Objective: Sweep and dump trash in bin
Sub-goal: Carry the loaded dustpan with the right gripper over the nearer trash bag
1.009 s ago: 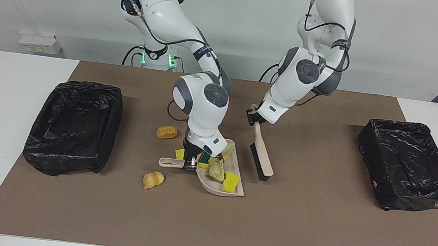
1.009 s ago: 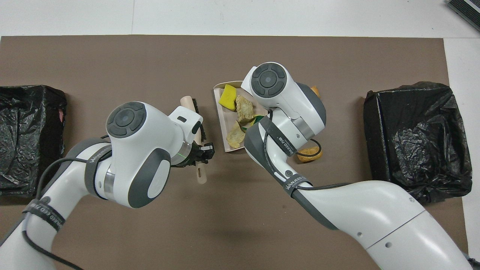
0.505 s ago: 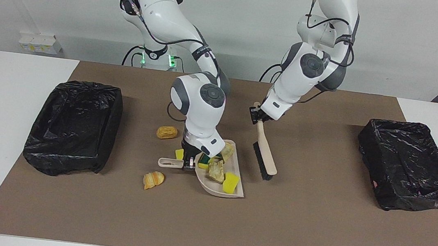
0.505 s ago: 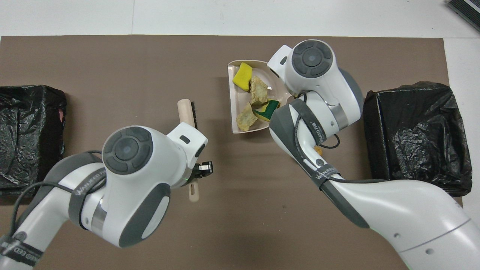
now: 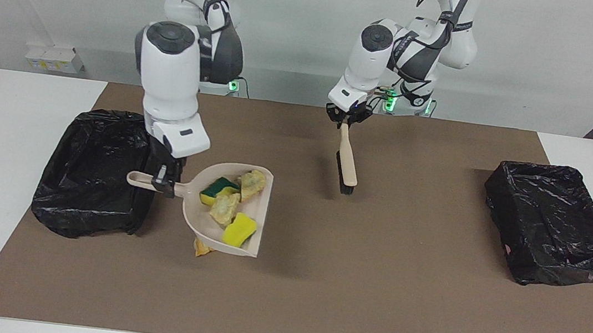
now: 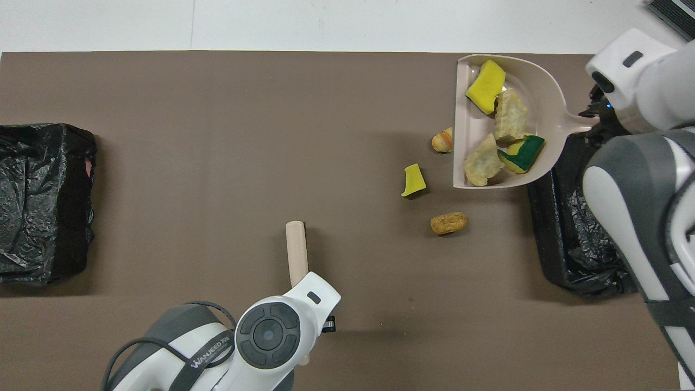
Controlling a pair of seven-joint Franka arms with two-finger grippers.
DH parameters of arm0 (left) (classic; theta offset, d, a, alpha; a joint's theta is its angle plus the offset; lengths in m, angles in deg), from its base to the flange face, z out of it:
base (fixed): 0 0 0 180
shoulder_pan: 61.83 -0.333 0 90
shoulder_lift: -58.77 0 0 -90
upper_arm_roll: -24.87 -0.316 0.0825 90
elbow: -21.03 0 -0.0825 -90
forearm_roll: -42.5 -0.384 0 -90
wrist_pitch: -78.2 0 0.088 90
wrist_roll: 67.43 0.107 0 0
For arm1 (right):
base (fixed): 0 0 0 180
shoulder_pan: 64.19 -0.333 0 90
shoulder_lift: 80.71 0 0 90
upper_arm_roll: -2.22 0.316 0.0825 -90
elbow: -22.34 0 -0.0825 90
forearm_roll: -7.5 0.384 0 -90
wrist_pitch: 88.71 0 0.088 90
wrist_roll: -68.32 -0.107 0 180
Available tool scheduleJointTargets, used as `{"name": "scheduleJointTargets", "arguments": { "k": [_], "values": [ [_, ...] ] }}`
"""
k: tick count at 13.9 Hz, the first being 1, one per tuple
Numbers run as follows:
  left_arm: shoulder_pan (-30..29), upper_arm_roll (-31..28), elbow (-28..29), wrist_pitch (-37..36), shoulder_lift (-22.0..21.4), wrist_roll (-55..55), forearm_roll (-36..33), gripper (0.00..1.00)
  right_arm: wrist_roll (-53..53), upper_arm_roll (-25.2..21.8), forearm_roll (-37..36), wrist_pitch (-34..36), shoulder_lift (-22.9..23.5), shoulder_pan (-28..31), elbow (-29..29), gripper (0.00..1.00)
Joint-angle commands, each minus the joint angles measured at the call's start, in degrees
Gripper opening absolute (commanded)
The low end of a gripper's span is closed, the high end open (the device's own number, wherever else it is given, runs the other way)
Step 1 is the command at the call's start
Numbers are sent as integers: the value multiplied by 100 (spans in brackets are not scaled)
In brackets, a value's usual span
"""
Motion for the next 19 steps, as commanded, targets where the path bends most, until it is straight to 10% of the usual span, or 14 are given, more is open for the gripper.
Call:
{"name": "scheduleJointTargets", "arguments": {
  "k": [1,7,11,15,19],
  "values": [
    [148,-95,345,328,-189,-99,-115,0,490,64,178,-86,-669,634,939,0],
    [165,-86,591,899,-83,-116,-115,0,1026,3,-84,-1227,-1812,1735,2846,0],
    [192,-95,644,883,-83,-108,-115,1,940,3,-1655,-1737,-1682,1990,3025,0],
    [192,-95,644,874,-83,-178,-115,55,221,12,-3326,-1800,-1497,1999,3016,0],
    [183,-95,635,900,-74,-187,-115,71,-527,29,-4180,-1581,-1418,1623,2972,0]
  ]
}}
